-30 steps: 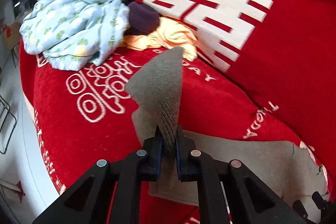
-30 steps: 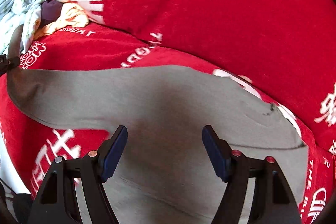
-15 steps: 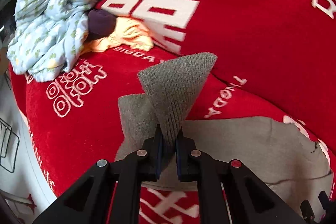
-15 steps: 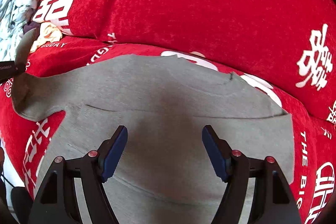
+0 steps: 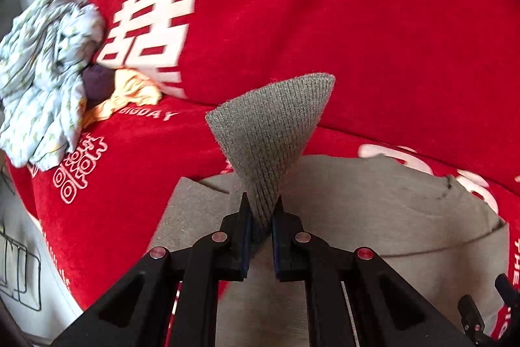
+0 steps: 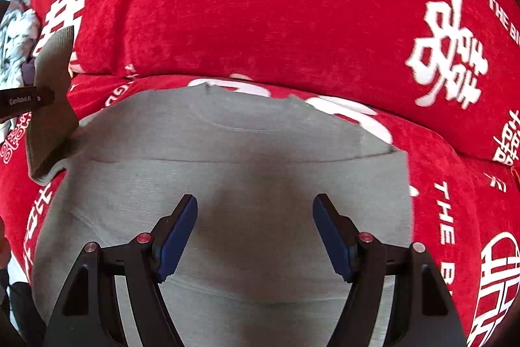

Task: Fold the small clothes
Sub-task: 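Lift the sleeve with the left gripper and fold it across the sweater body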

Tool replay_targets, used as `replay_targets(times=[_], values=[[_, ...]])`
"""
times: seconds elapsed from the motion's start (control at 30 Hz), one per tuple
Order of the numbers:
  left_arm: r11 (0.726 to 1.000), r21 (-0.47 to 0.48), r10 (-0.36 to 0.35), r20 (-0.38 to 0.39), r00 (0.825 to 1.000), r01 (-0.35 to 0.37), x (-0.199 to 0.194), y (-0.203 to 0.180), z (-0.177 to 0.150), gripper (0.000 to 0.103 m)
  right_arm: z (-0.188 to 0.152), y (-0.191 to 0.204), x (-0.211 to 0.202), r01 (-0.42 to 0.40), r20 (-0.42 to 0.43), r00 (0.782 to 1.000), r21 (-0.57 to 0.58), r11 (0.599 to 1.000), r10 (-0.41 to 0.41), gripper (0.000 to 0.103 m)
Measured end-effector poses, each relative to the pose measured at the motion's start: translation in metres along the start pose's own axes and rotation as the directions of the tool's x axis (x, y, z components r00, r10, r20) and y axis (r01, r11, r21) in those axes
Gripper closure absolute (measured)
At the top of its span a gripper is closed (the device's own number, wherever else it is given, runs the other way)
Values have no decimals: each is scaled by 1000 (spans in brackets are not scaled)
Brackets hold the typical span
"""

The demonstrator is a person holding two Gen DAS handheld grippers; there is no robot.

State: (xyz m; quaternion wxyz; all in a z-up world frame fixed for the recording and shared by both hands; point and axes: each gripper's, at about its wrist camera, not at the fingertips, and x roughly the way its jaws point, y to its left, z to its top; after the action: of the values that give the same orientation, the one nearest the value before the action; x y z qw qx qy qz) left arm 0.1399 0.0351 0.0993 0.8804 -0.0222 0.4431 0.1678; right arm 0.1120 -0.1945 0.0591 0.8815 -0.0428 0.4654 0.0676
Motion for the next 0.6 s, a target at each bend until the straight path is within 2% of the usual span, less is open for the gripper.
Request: replay_targets(times=[0.37, 0.6], values=[[991, 122, -54, 30, 998, 50, -38, -97, -8, 92, -11, -61, -12, 15, 23, 1000, 68, 998, -16, 27], [971, 228, -83, 30, 996, 74, -54, -154, -35, 92, -25, -90, -10, 5, 23, 1000, 114, 993, -8, 27]])
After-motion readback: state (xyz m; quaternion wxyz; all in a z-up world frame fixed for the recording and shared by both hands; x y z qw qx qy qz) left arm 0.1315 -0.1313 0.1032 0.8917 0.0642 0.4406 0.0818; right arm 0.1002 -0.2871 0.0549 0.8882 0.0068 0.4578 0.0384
